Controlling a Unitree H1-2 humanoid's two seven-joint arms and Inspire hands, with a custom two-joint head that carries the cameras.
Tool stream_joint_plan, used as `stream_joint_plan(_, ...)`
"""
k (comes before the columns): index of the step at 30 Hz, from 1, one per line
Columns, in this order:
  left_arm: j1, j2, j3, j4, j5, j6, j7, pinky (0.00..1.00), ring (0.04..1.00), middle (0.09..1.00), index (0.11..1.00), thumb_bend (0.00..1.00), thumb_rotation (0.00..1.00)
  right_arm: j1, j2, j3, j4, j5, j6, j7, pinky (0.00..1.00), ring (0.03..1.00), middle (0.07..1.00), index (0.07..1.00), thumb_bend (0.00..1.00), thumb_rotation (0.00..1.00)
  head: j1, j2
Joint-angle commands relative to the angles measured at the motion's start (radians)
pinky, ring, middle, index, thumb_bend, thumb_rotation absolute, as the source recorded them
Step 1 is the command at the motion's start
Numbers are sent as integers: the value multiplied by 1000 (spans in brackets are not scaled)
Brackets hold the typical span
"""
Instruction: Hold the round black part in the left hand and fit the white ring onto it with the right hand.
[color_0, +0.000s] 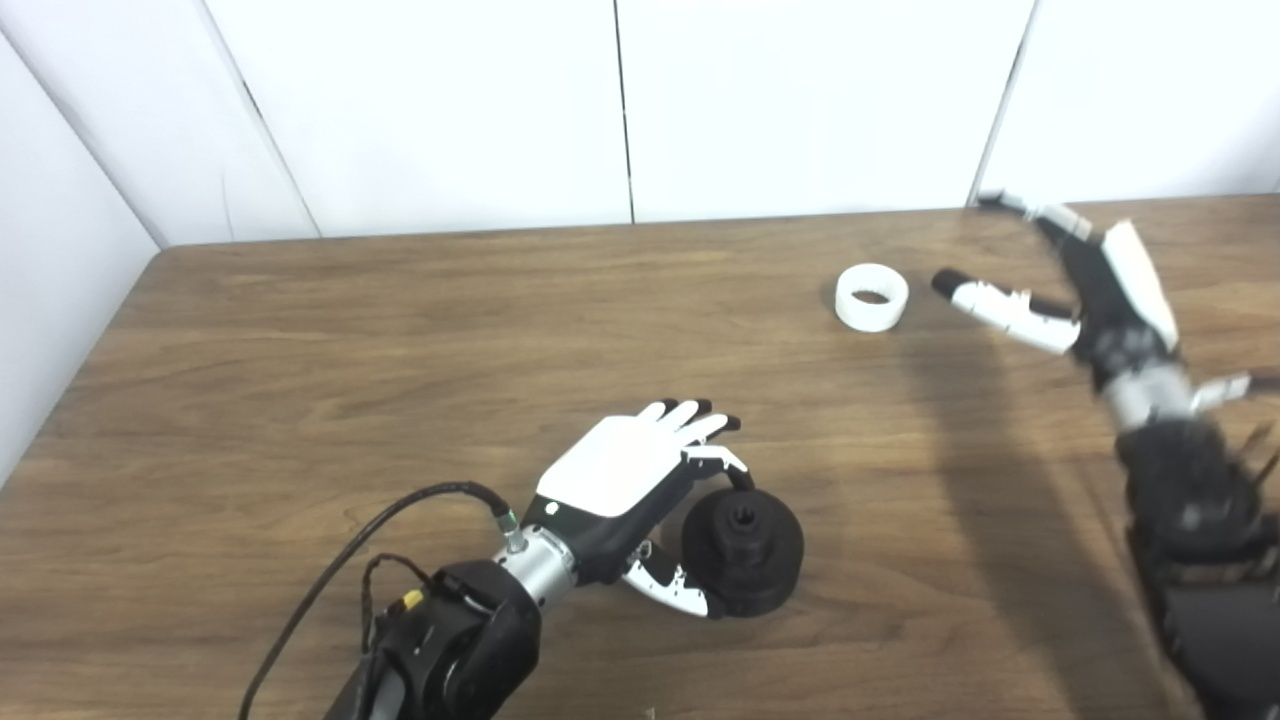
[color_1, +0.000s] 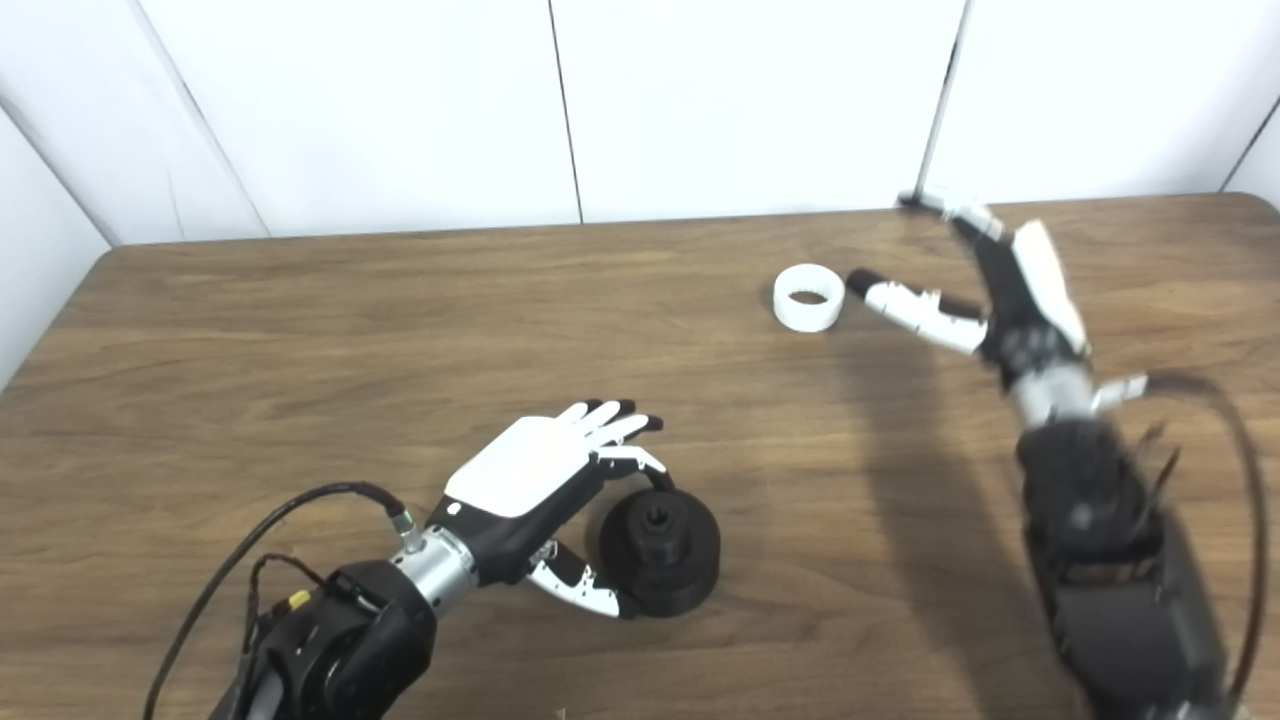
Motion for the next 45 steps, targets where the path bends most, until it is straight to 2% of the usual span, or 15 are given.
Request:
stream_joint_plan(1, -4, -3, 3, 5, 2, -15, 0, 1000, 1000, 958, 701, 892, 217, -77, -17, 32, 26, -47, -10, 31, 923, 978, 930, 779, 843, 413, -1, 1)
stream_joint_plan(5, -1, -8, 6, 10, 1, -20, 3, 1000, 1000, 958, 702, 895, 214, -144, -25, 66, 112, -63, -21, 64, 859, 986, 934, 754, 888, 344, -1, 1)
stream_joint_plan(7, 0, -10, 6, 10, 5, -21, 1, 1000, 1000, 958, 703, 897, 218, -161, -23, 76, 137, -69, -18, 75, 858, 987, 935, 749, 901, 344, -1, 1)
stream_joint_plan(17, 7, -13, 13, 9, 4, -27, -4, 1000, 1000, 961, 706, 890, 220, -242, -26, 159, 311, -124, -54, 116, 918, 991, 927, 749, 921, 360, -1, -4)
stream_joint_plan(20, 9, -13, 16, 5, 1, -26, -7, 1000, 1000, 963, 708, 887, 218, -265, -36, 193, 363, -134, -41, 165, 962, 997, 944, 767, 942, 408, 0, -4)
stream_joint_plan(23, 10, -13, 17, 4, 3, -26, -7, 1000, 1000, 963, 708, 887, 220, -280, -43, 211, 388, -142, -32, 198, 980, 1000, 964, 785, 950, 412, -2, -3)
stream_joint_plan(36, 14, -14, 16, 7, 4, -34, 0, 1000, 1000, 957, 709, 897, 228, -285, -50, 204, 397, -142, -35, 235, 987, 1000, 960, 788, 952, 426, -3, -3)
stream_joint_plan(45, 19, -11, 15, 5, 10, -31, -7, 1000, 1000, 959, 712, 893, 230, -300, -44, 184, 406, -131, -51, 215, 961, 1000, 955, 790, 953, 455, -3, -4)
